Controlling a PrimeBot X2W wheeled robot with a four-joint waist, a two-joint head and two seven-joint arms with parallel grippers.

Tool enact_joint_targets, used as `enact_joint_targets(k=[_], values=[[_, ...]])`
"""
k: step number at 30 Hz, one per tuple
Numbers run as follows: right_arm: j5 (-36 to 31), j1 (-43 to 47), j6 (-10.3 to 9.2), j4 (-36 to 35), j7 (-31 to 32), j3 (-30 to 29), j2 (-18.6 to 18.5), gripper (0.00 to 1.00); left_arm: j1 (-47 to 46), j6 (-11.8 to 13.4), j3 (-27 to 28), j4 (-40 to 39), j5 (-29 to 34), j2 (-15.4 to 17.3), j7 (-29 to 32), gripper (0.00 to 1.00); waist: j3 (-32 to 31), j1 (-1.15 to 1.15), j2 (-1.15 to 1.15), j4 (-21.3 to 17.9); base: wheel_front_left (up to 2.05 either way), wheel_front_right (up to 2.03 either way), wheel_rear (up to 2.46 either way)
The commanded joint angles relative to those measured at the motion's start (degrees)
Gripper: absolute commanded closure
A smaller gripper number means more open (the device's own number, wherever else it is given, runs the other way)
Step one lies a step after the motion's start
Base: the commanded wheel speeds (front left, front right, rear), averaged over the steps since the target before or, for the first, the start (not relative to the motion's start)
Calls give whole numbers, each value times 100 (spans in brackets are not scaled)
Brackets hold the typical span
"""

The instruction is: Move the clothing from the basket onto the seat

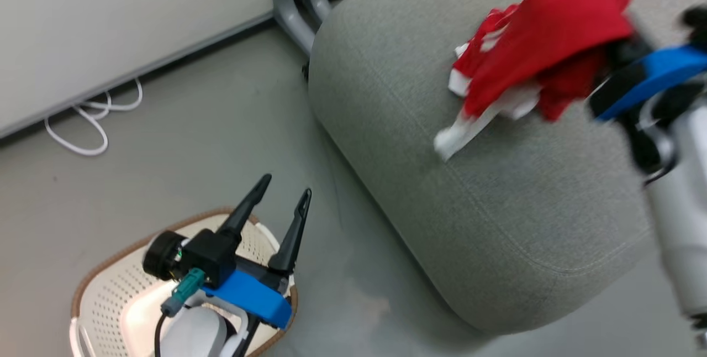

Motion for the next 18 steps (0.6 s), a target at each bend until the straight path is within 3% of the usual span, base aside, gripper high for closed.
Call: enact_joint_targets(k=[1,7,9,18], values=[[60,-314,1,-134,60,-224,-214,100,-210,-14,-7,-57,50,113,-27,0,544,0,0,243,0,0,0],[-43,-994,1,-435,223,-1305,-1059,100,-749,-14,-158,-370,150,466,1,0,1546,0,0,602,0,0,0],[-118,-1100,2,-444,186,-1665,-1183,100,-921,-14,-222,-504,176,576,48,0,1841,0,0,719,0,0,0],[-183,-916,1,184,-87,-2468,-1235,100,-1540,-6,-346,-1092,311,829,232,0,2797,0,0,1203,0,0,0]])
